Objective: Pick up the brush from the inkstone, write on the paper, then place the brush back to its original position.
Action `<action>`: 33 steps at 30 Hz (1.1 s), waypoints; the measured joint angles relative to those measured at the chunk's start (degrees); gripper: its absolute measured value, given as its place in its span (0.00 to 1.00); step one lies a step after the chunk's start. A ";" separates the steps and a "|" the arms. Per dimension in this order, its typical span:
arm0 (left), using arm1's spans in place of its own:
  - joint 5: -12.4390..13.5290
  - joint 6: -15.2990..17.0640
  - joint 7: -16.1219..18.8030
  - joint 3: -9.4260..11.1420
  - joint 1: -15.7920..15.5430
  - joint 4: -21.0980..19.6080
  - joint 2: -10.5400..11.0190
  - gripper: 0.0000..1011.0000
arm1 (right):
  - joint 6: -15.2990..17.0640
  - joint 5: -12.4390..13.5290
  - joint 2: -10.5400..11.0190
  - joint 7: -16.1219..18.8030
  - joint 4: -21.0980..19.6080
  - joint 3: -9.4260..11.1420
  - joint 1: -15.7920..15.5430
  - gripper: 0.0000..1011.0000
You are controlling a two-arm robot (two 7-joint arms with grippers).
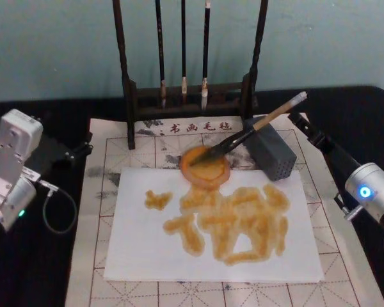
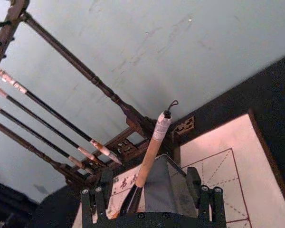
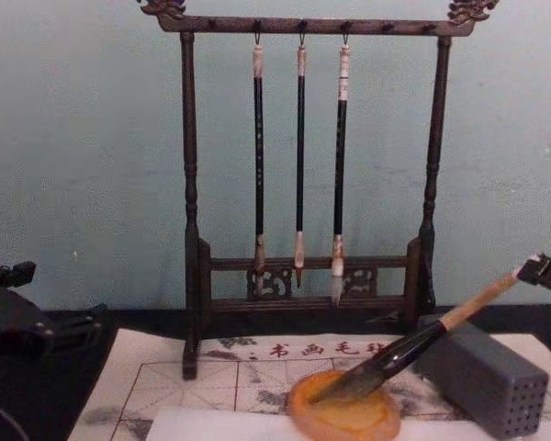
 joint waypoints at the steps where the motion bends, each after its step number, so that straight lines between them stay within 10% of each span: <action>1: 0.00 0.00 0.00 0.00 0.00 0.00 0.00 0.99 | 0.07 0.38 -0.17 -0.29 -0.09 0.07 -0.07 0.99; 33: 0.00 0.00 0.00 0.00 0.00 0.00 0.00 0.99 | 1.26 7.04 0.30 -5.15 -0.85 -1.33 -0.19 0.99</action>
